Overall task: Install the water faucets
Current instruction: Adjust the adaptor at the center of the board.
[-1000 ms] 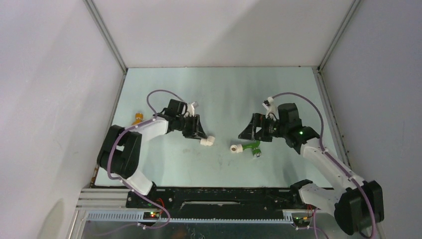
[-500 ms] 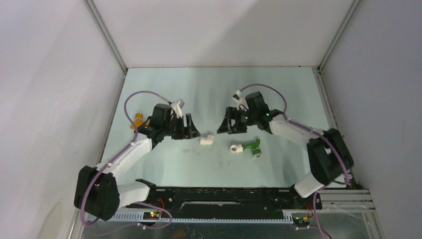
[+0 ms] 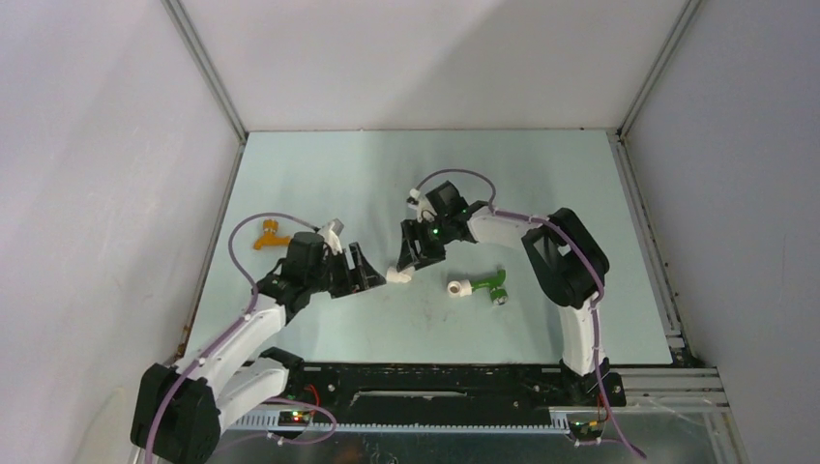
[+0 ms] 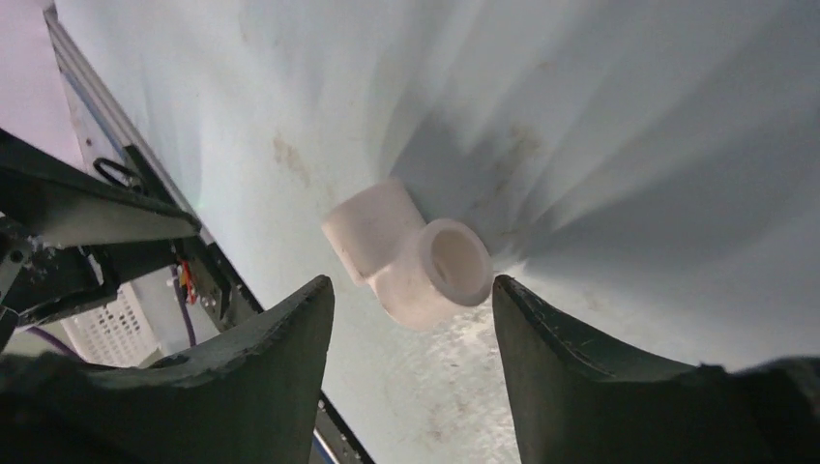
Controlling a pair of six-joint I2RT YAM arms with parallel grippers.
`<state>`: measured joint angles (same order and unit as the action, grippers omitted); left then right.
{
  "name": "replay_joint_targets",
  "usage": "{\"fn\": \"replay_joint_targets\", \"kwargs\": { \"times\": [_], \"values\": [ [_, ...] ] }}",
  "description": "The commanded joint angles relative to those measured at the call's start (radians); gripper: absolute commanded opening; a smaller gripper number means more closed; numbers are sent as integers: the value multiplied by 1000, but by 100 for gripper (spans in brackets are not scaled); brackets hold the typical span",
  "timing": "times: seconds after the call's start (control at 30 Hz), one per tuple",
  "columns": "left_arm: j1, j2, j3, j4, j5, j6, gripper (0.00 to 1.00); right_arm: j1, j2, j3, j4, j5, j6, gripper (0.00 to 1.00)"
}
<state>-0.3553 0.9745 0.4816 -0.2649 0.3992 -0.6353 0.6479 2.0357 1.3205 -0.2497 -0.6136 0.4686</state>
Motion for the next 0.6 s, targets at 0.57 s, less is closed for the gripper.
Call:
{"fn": "replay_joint_targets", "kwargs": {
  "times": [0.57],
  "values": [
    [5, -119, -19, 7, -150, -64, 81, 162, -187, -265, 330, -90, 233, 68]
  ]
}}
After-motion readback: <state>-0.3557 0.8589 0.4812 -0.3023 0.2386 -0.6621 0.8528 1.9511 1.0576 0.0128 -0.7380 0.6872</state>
